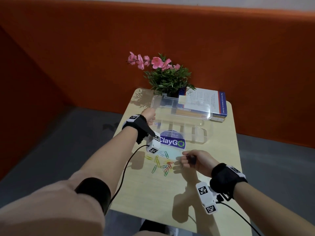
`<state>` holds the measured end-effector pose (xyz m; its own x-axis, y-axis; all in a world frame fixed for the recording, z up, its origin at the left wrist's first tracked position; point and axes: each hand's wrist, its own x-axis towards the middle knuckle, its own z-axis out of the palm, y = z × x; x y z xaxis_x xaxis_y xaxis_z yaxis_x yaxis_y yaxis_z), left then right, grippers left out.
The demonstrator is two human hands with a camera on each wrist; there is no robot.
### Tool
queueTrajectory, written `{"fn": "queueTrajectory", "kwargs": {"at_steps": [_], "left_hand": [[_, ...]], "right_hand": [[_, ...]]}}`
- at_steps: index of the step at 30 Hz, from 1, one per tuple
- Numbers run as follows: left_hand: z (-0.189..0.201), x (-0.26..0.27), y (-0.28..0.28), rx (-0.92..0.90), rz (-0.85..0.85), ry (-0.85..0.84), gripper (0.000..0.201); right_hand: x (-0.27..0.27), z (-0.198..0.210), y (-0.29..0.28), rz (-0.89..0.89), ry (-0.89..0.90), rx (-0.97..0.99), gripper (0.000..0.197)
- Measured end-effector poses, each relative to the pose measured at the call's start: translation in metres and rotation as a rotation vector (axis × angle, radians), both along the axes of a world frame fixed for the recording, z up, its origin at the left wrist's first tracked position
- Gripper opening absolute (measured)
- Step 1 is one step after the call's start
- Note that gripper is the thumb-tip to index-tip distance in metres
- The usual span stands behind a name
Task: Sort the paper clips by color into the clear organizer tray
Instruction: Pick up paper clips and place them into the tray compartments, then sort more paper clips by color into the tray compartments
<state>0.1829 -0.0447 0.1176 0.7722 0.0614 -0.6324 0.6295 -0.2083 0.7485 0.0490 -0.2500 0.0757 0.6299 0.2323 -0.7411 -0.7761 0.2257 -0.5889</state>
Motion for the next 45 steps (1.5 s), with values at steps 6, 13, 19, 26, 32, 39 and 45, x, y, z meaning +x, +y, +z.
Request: {"fn": "queueTrajectory", "kwargs": {"at_steps": [6,13,19,26,32,39,45], "left_hand": [[-0.002,-0.039,0.032,0.097,0.046,-0.232,0.035],[-0.035,-0.110,0.069,0.242,0.027,-0.259,0.030],[-0.050,-0.131,0.069,0.392,-0.134,-0.235,0.021],[-0.065,-0.133,0.035,0.624,-0.442,-0.323,0.021],[-0.075,-0.128,0.011,0.707,-0.574,-0.458,0.024],[-0.075,-0.122,0.004,0.902,-0.695,-0.416,0.025],[-0.074,-0.120,0.005,0.923,-0.633,-0.357,0.017]], "right_hand": [[0.052,0.045,0.032,0.033,-0.133,-0.010,0.016],[0.123,0.057,0.097,-0.003,-0.112,-0.006,0.017],[0.124,0.063,0.103,0.217,-0.259,-0.251,0.039],[0.055,0.032,0.059,0.560,-0.445,-0.595,0.012],[0.016,-0.013,0.060,0.757,-0.684,-1.021,0.024],[0.018,-0.028,0.080,0.904,-0.868,-1.210,0.027],[0.016,-0.037,0.078,0.990,-0.986,-1.300,0.026]]}}
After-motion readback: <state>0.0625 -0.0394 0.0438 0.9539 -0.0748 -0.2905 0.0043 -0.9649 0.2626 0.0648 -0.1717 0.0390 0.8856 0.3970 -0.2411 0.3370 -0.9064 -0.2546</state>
